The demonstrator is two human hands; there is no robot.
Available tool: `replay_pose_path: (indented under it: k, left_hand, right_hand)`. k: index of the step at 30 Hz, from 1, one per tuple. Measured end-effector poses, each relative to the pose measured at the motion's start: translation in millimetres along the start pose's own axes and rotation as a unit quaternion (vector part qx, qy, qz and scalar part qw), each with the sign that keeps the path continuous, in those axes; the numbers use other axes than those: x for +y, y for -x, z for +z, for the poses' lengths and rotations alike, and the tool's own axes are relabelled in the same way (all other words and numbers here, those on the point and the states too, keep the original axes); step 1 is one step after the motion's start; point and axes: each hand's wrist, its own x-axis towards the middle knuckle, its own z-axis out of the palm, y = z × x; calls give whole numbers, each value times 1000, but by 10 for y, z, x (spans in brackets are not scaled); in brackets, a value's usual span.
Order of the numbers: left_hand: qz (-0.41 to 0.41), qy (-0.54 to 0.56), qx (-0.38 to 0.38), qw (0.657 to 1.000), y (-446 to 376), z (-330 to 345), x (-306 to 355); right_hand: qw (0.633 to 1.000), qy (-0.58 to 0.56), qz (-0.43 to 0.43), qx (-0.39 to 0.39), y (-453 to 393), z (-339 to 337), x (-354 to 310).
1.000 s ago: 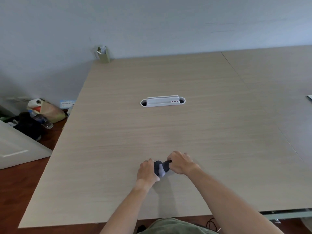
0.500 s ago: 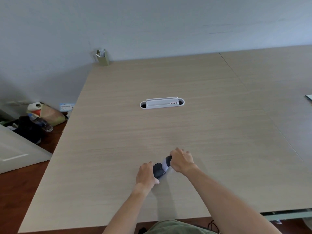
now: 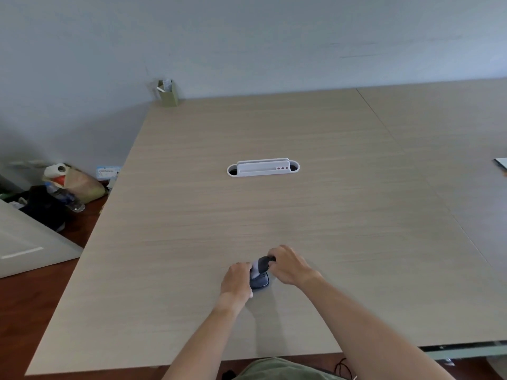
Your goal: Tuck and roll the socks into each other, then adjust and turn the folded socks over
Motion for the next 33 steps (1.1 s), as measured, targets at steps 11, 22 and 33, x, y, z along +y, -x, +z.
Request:
replay_pose_path:
  k: [11, 22, 33]
  left_hand:
    - [12, 21, 2, 1000, 12, -54, -50]
    - [34, 0, -6, 999, 20, -103, -48]
    - [37, -44, 2, 998, -49, -15, -153]
  right_hand:
    - [999, -3, -20, -38, 90, -2, 126]
    - [999, 10, -38, -19, 194, 38, 43]
    - [999, 26, -18, -8, 269, 156, -33]
